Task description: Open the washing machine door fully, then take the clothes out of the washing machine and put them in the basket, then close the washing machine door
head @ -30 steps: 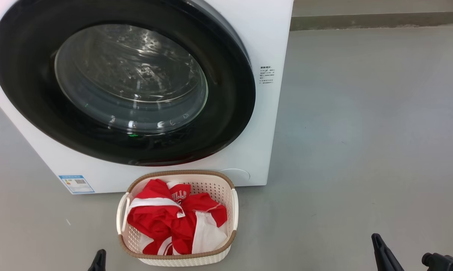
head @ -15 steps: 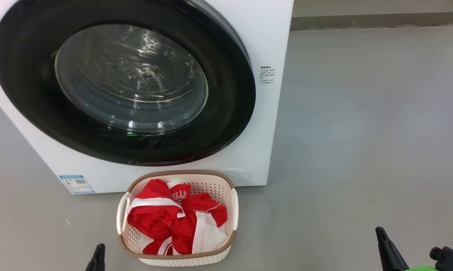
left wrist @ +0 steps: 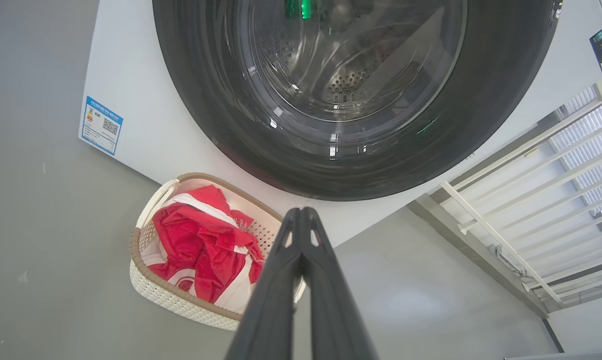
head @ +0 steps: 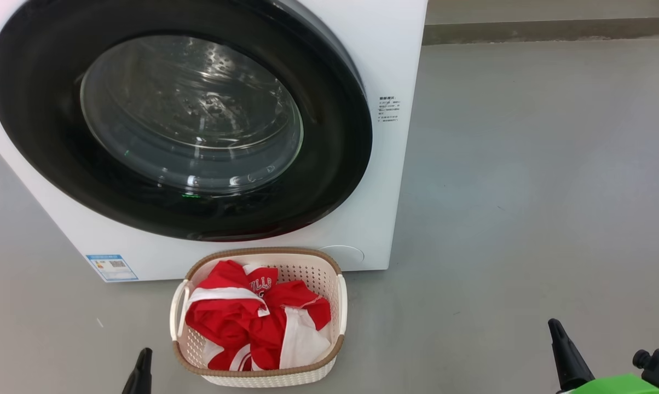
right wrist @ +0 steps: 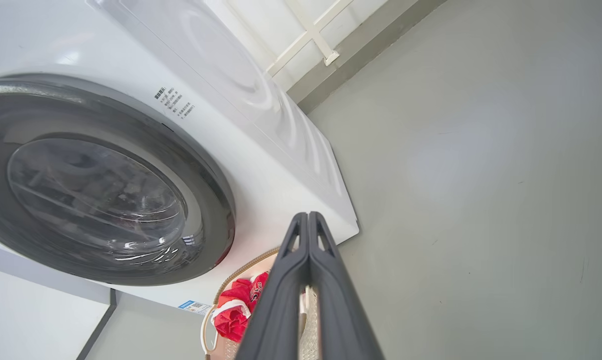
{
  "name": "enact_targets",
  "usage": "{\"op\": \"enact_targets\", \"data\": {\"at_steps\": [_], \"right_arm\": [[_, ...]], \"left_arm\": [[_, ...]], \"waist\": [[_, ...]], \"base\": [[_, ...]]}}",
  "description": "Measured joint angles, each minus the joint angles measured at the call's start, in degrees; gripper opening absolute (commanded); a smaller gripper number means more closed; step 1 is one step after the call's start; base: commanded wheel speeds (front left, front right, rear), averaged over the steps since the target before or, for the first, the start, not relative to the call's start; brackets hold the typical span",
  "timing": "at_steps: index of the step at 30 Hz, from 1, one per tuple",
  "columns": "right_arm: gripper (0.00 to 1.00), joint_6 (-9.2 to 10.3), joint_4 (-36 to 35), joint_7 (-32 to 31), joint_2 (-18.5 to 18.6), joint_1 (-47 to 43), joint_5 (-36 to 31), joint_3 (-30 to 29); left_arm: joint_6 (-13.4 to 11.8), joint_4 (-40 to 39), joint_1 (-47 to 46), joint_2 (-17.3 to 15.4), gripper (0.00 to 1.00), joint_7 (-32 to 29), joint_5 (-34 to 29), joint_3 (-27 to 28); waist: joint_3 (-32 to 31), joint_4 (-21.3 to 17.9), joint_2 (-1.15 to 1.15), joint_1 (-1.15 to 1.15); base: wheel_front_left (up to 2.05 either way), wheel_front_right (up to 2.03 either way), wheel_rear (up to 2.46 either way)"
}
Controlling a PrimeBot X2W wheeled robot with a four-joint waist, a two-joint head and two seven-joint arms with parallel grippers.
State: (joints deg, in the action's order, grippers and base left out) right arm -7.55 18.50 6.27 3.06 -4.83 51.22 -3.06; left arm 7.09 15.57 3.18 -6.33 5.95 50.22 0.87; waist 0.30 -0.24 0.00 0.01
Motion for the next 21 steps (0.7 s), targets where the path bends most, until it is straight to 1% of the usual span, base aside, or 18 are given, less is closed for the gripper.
{"op": "enact_targets", "data": {"at_steps": [21], "right_arm": [[0.00,0.01,-0.7,-3.4,-0.1,2.0,11.1,-1.5]], "left_arm": [[0.0,0.0,-1.4,1.1,0.00,-3.4,11.5,1.0]], "waist": [[0.0,0.1,0.00,0.00]], "base": [[0.00,0.00,0.00]]}}
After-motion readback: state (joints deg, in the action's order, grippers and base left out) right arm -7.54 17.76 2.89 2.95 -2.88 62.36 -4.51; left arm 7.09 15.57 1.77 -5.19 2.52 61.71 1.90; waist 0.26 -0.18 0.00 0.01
